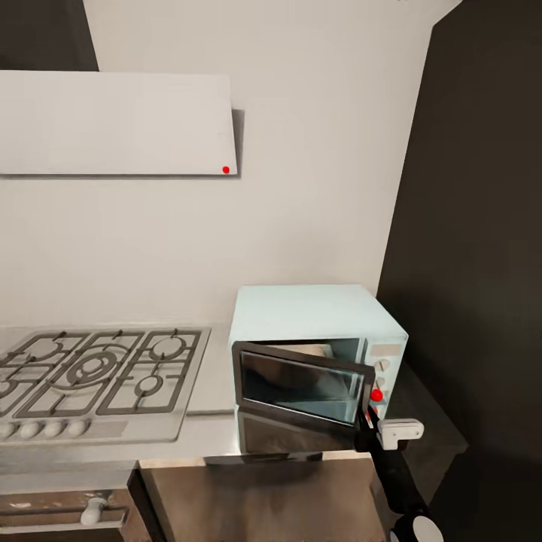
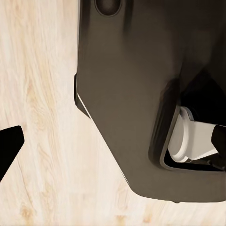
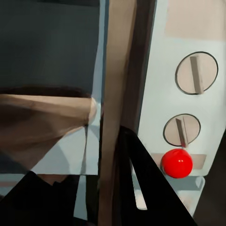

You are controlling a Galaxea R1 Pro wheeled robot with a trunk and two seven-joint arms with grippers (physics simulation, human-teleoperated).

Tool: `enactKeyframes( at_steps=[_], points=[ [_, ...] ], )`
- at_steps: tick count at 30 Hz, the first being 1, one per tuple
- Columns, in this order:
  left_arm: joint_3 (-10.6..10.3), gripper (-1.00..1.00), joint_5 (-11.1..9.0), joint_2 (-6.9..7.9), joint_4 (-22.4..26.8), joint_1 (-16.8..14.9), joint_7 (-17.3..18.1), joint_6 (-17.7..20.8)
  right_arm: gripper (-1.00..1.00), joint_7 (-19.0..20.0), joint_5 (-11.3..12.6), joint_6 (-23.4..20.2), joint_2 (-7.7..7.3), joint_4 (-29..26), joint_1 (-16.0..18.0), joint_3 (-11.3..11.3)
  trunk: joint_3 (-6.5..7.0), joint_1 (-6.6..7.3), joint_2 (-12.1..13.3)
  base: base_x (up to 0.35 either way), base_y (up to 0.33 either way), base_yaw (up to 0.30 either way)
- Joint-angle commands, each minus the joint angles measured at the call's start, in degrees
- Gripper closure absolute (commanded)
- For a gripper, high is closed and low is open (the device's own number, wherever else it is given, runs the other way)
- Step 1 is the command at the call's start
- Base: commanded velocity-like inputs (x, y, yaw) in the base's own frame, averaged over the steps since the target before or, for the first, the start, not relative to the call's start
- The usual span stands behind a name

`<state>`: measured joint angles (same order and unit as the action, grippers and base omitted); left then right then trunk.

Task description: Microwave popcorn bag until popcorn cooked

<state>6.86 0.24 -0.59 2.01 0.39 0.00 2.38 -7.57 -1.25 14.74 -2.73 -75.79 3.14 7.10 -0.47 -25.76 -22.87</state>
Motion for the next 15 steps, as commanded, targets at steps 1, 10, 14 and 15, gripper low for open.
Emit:
enactKeyframes(
  at_steps=[1, 10, 14, 15],
  points=[
    [0.4, -1.0, 0.0, -0.02, 0.2, 0.1, 0.0, 0.3, 1.0, -0.2, 0.8, 0.2, -0.08, 0.1, 0.0, -0.4, -0.07, -0.02, 0.0, -0.024, 0.0, 0.0],
    [0.4, -1.0, 0.0, -0.1, 0.2, 0.1, 0.0, 0.2, 1.0, -0.2, 0.8, 0.2, -0.08, 0.1, 0.0, -0.4, -0.07, -0.02, 0.0, -0.06, 0.032, 0.0],
    [0.4, -1.0, 0.0, -0.11, 0.2, 0.1, 0.0, 0.3, 1.0, -0.2, 0.8, 0.2, -0.08, 0.1, 0.0, -0.4, -0.07, -0.02, 0.0, -0.133, 0.072, 0.0],
    [0.4, -1.0, 0.0, -0.11, 0.2, 0.1, 0.0, 0.3, 1.0, -0.2, 0.8, 0.2, -0.08, 0.1, 0.0, -0.4, -0.07, -0.02, 0.0, -0.03, 0.015, 0.0]
  ],
)
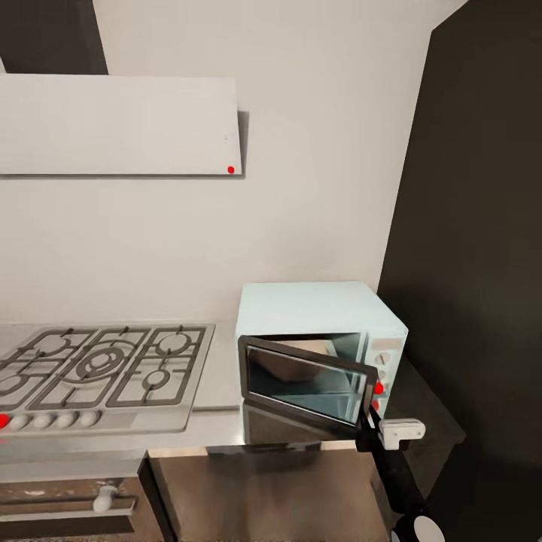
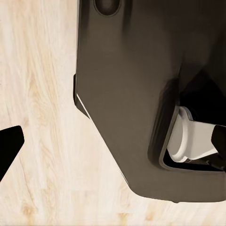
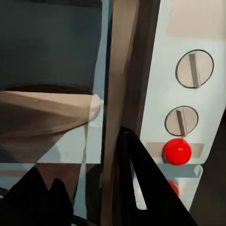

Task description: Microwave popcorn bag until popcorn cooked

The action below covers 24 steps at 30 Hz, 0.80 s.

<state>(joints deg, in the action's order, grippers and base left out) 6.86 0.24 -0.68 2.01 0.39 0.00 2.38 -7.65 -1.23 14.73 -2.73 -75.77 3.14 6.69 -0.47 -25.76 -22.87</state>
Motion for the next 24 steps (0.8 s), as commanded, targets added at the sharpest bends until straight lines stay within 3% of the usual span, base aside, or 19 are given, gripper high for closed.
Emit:
enactKeyframes(
  at_steps=[1, 24],
  points=[
    [0.4, -1.0, 0.0, -0.02, 0.2, 0.1, 0.0, 0.2, 1.0, -0.2, 0.8, 0.2, -0.08, 0.1, 0.0, 0.1, -0.07, -0.02, -0.1, -0.015, 0.008, 0.0],
    [0.4, -1.0, 0.0, 0.0, 0.2, 0.1, 0.0, 0.3, 1.0, -0.2, 0.7, 0.2, -0.08, 0.1, 0.0, 0.1, -0.07, -0.02, -0.1, -0.094, 0.0, 0.0]
  ],
)
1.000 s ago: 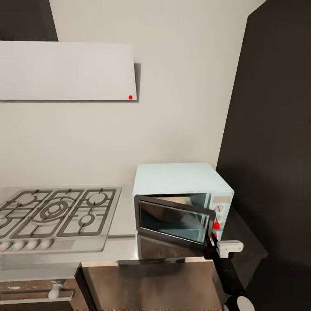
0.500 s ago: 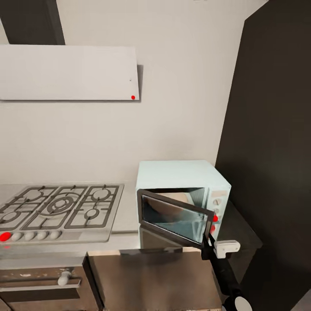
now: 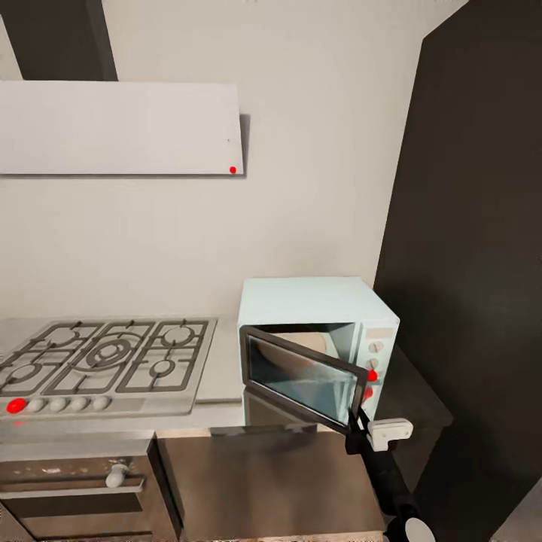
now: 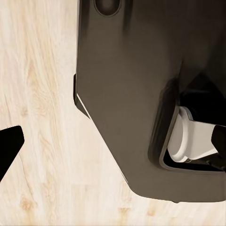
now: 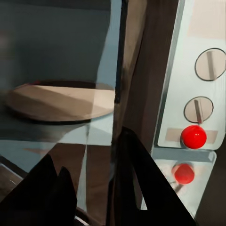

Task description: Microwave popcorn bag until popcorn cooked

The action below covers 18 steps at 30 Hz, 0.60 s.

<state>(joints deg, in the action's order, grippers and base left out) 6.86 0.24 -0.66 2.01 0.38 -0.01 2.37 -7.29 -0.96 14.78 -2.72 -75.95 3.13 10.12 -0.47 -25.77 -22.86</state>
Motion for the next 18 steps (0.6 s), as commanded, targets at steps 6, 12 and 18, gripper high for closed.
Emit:
enactKeyframes(
  at_steps=[6, 12, 18],
  points=[
    [0.4, -1.0, 0.0, -0.04, 0.2, 0.1, 0.0, 0.3, 1.0, -0.5, 0.5, 0.2, -0.1, 0.3, 0.0, -3.3, -0.07, -0.01, -0.1, -0.018, 0.0, 0.0],
    [0.4, -1.0, 0.0, -0.03, 0.2, 0.1, 0.0, 0.3, 1.0, -0.5, 0.5, 0.2, -0.1, 0.3, 0.0, -3.4, -0.07, -0.01, -0.1, 0.0, 0.0, 0.0],
    [0.4, -1.0, 0.0, -0.02, 0.2, 0.1, 0.0, 0.3, 1.0, -0.5, 0.5, 0.2, -0.1, 0.3, 0.0, -3.3, -0.07, -0.01, -0.1, 0.0, 0.0, 0.0]
  ],
)
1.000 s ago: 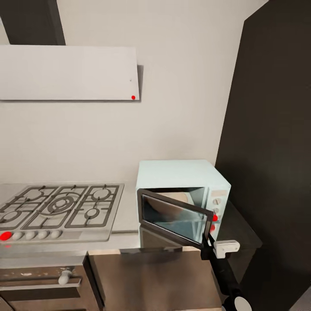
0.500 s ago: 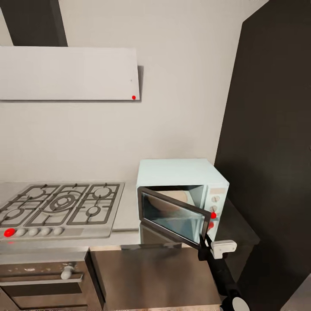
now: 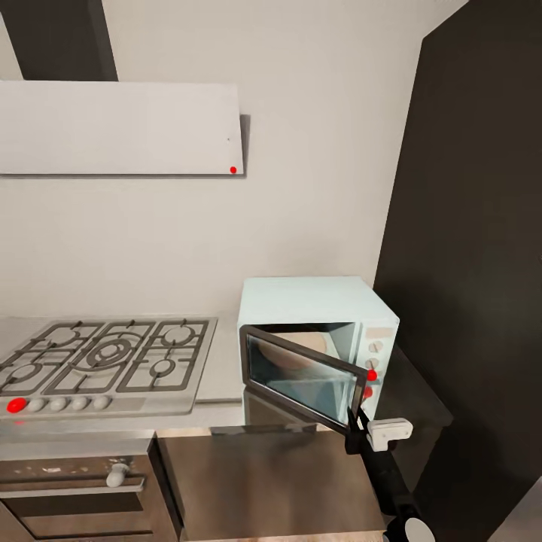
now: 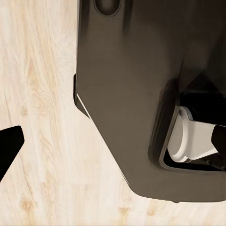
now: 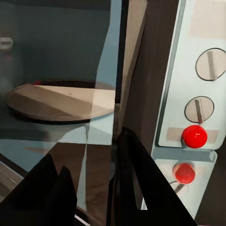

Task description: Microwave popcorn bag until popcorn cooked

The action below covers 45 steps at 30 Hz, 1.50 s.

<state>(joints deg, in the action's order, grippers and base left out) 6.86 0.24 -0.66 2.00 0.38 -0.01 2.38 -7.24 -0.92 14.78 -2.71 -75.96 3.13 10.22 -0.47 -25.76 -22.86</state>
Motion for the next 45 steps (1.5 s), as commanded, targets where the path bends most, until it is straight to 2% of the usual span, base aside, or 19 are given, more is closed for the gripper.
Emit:
enactKeyframes(
  at_steps=[1, 4, 5, 20, 34, 45],
  points=[
    [0.4, -1.0, 0.0, -0.03, 0.2, 0.1, 0.0, 0.3, 1.0, -0.5, 0.4, 0.2, -0.1, 0.3, 0.0, -3.5, -0.07, -0.02, -0.1, 0.0, 0.0, 0.0],
    [0.4, -1.0, 0.0, -0.04, 0.2, 0.1, 0.0, 0.3, 1.0, -0.5, 0.4, 0.2, -0.1, 0.3, 0.0, -3.4, -0.07, -0.02, -0.1, 0.0, 0.0, 0.0],
    [0.4, -1.0, 0.0, -0.04, 0.2, 0.1, 0.0, 0.3, -1.0, -0.5, 0.4, 0.2, -0.1, 0.3, 0.0, -3.4, -0.07, -0.02, -0.1, 0.0, 0.0, 0.0],
    [0.4, -1.0, 0.0, -0.04, 0.2, 0.1, 0.0, 0.3, -1.0, -0.5, 0.4, 0.2, -0.1, 0.3, 0.0, -3.2, -0.07, -0.02, -0.1, 0.0, 0.0, 0.0],
    [0.4, -1.0, 0.0, 0.01, 0.2, 0.1, 0.0, 0.3, -1.0, -0.5, 0.4, 0.2, -0.1, 0.3, 0.0, -3.2, -0.07, -0.02, -0.1, 0.0, -0.224, 0.0],
    [0.4, -1.0, 0.0, 0.04, 0.2, 0.1, 0.0, 0.2, -1.0, -0.5, 0.4, 0.2, -0.1, 0.3, 0.0, -3.2, -0.07, -0.02, -0.1, 0.023, -0.031, 0.0]
  ],
)
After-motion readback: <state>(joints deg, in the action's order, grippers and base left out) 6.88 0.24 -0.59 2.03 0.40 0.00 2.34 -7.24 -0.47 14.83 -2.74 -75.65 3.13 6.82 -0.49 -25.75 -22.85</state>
